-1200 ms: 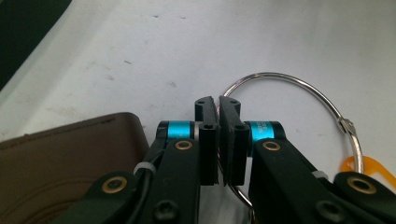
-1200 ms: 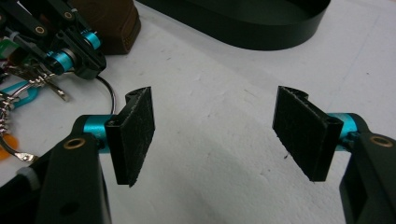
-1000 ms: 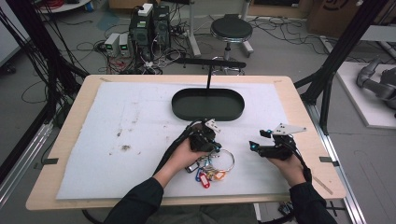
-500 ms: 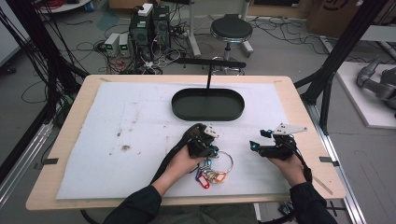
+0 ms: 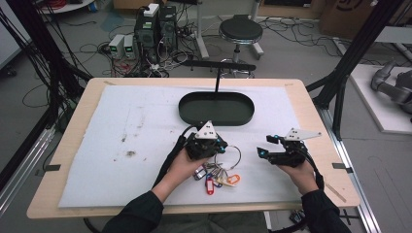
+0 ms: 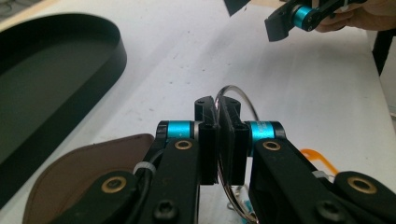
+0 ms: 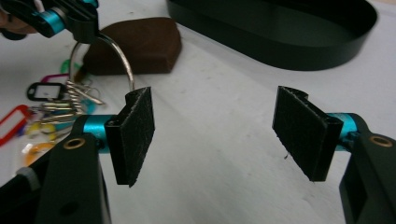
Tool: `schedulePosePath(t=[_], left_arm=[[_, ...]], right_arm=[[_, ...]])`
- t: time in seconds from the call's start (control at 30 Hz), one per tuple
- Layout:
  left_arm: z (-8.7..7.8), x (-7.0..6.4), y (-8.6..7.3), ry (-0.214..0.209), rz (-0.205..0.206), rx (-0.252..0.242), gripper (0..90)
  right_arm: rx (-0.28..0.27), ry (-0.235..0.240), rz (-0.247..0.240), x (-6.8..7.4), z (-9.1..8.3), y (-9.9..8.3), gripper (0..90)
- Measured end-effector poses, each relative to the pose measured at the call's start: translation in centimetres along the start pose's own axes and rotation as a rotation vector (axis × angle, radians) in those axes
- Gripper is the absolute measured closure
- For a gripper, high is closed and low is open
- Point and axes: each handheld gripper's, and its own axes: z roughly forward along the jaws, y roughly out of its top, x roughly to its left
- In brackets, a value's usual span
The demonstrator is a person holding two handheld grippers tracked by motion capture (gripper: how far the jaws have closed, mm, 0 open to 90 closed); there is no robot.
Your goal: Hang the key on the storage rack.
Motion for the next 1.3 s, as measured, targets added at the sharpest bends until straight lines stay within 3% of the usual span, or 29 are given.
schedulePosePath(t=[0.07,0.13,0.3,0.47,0.57,0.6,0.67,0.7,0.77,0.87,0.93,1.07,1.13,1.17,1.3], left_arm=[[-0.1,-0.3,0.1,-0.012,0.026,-0.004,86.2],[-0.2,-0.6,0.2,-0.028,0.032,-0.012,86.2],[-0.4,-0.8,0.2,-0.061,0.050,-0.021,86.2],[-0.5,-0.9,0.2,-0.081,0.060,-0.022,86.2],[-0.5,-0.9,0.1,-0.083,0.059,-0.024,86.0],[-0.6,-0.9,0.1,-0.084,0.058,-0.023,85.7],[-0.7,-0.9,-0.1,-0.078,0.062,-0.018,85.6],[-0.7,-0.8,-0.1,-0.077,0.058,-0.011,83.8],[-0.7,-0.7,-0.4,-0.066,0.043,0.005,71.6],[-0.8,-0.6,-0.8,-0.074,0.025,0.006,68.0],[-0.7,-0.4,-1.1,-0.094,0.011,0.035,62.3],[-0.7,-0.4,-1.7,-0.106,0.001,0.061,62.3],[-0.6,-0.4,-1.8,-0.115,0.001,0.078,71.1],[-0.5,-0.3,-1.8,-0.118,0.005,0.088,71.1],[-0.5,-0.2,-2.0,-0.133,0.008,0.088,84.8]], right_arm=[[0.013,0.069,-0.021,0.6,0.6,0.2,30.5],[0.020,0.090,-0.035,0.9,0.9,0.3,32.1],[0.055,0.214,-0.110,2.5,2.5,0.5,41.2],[0.081,0.235,-0.138,3.1,3.7,0.6,49.1],[0.097,0.246,-0.173,3.4,4.2,0.6,64.3],[0.093,0.252,-0.184,3.5,4.2,0.6,73.6],[0.088,0.259,-0.188,3.5,4.1,0.6,77.1],[0.080,0.262,-0.190,3.5,4.0,0.6,80.9],[0.070,0.274,-0.197,3.4,3.8,0.7,86.5],[0.064,0.274,-0.205,3.4,3.7,0.7,87.1],[0.056,0.286,-0.222,3.5,3.6,0.7,87.4],[0.055,0.289,-0.229,3.5,3.5,0.7,87.4],[0.059,0.290,-0.221,3.5,3.5,0.7,87.4],[0.059,0.290,-0.221,3.5,3.5,0.7,87.4],[0.057,0.291,-0.222,3.4,3.5,0.7,86.9]])
